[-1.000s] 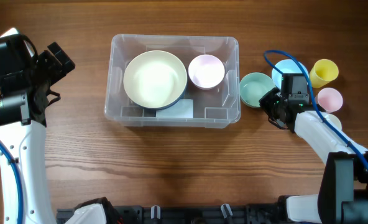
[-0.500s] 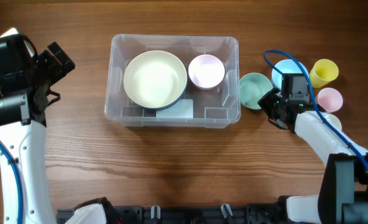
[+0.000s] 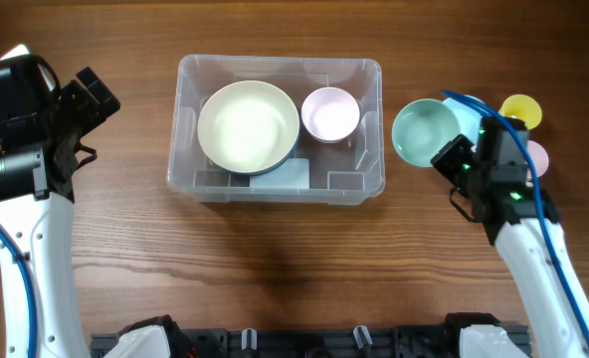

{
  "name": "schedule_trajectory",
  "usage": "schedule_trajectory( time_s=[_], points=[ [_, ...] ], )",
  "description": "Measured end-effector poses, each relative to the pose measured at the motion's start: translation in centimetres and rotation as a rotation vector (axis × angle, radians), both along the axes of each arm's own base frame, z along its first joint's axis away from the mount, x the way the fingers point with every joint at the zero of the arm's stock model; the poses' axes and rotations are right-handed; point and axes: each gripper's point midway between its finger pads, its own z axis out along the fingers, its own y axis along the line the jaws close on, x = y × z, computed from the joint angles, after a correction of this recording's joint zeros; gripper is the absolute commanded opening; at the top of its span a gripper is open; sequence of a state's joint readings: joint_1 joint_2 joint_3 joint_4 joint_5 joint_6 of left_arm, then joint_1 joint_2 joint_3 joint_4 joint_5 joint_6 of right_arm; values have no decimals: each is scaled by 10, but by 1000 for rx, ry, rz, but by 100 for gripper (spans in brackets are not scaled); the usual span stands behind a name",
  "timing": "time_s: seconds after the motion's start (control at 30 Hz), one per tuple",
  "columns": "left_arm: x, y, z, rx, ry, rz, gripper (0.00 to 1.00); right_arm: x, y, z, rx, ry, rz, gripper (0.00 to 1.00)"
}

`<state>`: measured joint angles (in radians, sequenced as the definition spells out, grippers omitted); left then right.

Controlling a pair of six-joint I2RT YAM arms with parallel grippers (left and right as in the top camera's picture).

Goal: Pack container
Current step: 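Grasp the green bowl rim with the right gripper and lift, then lower the green bowl with the right gripper onto the pink bowl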

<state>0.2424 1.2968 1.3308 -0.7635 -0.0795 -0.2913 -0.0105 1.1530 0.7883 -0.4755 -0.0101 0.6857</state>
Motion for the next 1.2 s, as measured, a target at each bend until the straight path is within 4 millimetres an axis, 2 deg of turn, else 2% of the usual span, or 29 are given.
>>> schedule_trajectory(
  time_s=[0.13, 0.17, 0.2, 0.4, 0.53, 0.67, 0.97, 1.07, 1.2],
  points=[
    [0, 0, 0, 0, 0, 0, 100, -1, 1, 37, -71, -76, 67, 4],
    [0, 0, 0, 0, 0, 0, 100, -1, 1, 39, -76, -81, 73, 4],
    [0, 0, 0, 0, 0, 0, 100, 1, 6, 55, -122, -116, 130, 4],
    [0, 0, 0, 0, 0, 0, 100, 10, 44, 102, -263, -232, 366, 4],
    [0, 0, 0, 0, 0, 0, 100, 18, 71, 118, -294, -307, 460, 4],
    [0, 0, 0, 0, 0, 0, 100, 32, 93, 109, -305, -316, 513, 4],
    [0, 0, 0, 0, 0, 0, 100, 77, 139, 63, -294, -304, 563, 4],
    [0, 0, 0, 0, 0, 0, 100, 84, 148, 47, -303, -281, 570, 4],
    [0, 0, 0, 0, 0, 0, 100, 93, 147, 30, -321, -256, 553, 4]
  ],
)
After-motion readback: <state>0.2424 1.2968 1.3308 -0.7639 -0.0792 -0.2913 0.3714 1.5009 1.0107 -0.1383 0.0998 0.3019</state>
